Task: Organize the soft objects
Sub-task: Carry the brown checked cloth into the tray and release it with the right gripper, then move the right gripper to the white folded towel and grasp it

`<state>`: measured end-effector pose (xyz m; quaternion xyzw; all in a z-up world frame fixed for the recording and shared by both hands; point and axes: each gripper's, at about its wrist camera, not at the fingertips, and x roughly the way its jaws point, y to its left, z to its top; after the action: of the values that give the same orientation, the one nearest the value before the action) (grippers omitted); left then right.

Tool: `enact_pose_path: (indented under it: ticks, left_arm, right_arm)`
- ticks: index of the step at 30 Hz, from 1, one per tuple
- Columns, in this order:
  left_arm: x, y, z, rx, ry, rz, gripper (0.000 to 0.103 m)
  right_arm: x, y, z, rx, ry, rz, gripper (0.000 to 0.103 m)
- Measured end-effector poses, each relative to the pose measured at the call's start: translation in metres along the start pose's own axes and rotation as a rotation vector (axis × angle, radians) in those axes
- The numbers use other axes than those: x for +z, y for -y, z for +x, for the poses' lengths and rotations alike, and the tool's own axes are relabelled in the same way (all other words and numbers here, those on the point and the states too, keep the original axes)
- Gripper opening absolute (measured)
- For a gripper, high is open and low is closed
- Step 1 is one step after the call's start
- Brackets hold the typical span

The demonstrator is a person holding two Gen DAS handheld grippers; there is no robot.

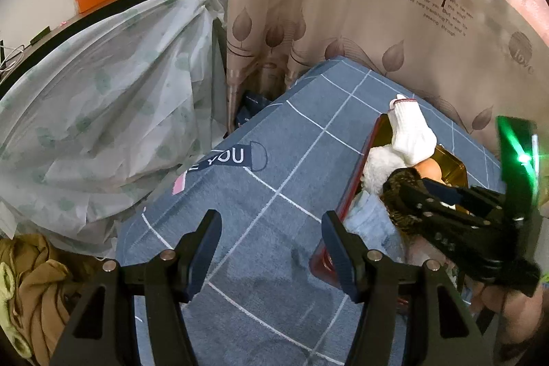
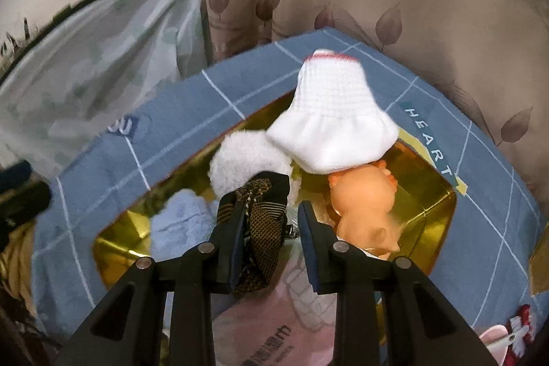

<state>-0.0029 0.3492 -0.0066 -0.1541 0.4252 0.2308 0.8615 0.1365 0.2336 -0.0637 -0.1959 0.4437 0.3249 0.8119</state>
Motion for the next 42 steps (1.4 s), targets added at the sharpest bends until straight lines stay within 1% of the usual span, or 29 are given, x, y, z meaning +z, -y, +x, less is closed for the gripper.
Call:
enact_pose_path:
  ticks: [3,5,6,7,9,13,15,18,20,24,27,30,36,38,42]
  left_arm:
    - [0.0,0.001,-0.001,-0.001,-0.001,0.003,0.062]
    - [-0.001,0.001,-0.002,-0.003,0.0,0.003,0.062]
    - [-0.002,0.001,-0.002,-0.003,0.001,0.004,0.062]
    - [-0.002,0.001,-0.002,-0.003,0.002,0.005,0.062]
    - [-0.002,0.002,-0.002,-0.003,0.001,0.008,0.062]
    - [-0.003,0.006,-0.002,0.0,0.005,0.02,0.062]
    - [-0.003,0.007,-0.003,0.002,0.009,0.026,0.062]
    - [-0.003,0.01,-0.002,0.009,0.011,0.036,0.062]
    - [-0.004,0.013,-0.002,0.013,0.011,0.045,0.062]
    - [-0.004,0.018,-0.004,0.019,0.021,0.062,0.062]
    - [-0.005,0.021,-0.005,0.021,0.025,0.075,0.062]
    - [-0.006,0.025,-0.005,0.024,0.024,0.085,0.062]
    - [-0.008,0.033,-0.007,0.026,0.03,0.11,0.062]
    - [-0.01,0.035,-0.008,0.022,0.028,0.116,0.062]
    - [-0.011,0.041,-0.012,0.016,0.038,0.136,0.062]
  right_arm:
    - [-0.002,-0.001,0.004,-0.004,-0.011,-0.004,0.028]
    - [-0.003,-0.001,0.001,0.003,-0.003,-0.003,0.033]
    - [-0.003,0.0,0.001,0.01,-0.003,0.002,0.041]
    - [-0.003,0.0,-0.001,0.015,-0.008,0.009,0.054]
    - [-0.004,0.0,-0.01,0.002,0.016,0.012,0.065]
    - [-0.006,0.001,-0.04,0.003,0.079,0.021,0.066]
    - [-0.009,0.006,-0.061,0.017,0.117,0.04,0.069]
    - [-0.017,0.018,-0.092,0.012,0.166,0.068,0.07]
    - [-0.025,0.03,-0.111,0.007,0.187,0.091,0.07]
    - [-0.05,0.069,-0.145,-0.053,0.217,0.148,0.07]
    - [-0.069,0.103,-0.162,-0.11,0.209,0.2,0.07]
    - [-0.098,0.142,-0.18,-0.181,0.198,0.269,0.07]
    - [-0.167,0.218,-0.21,-0.312,0.142,0.427,0.07]
    - [-0.19,0.237,-0.216,-0.35,0.115,0.473,0.07]
    - [-0.228,0.26,-0.221,-0.399,0.06,0.531,0.071]
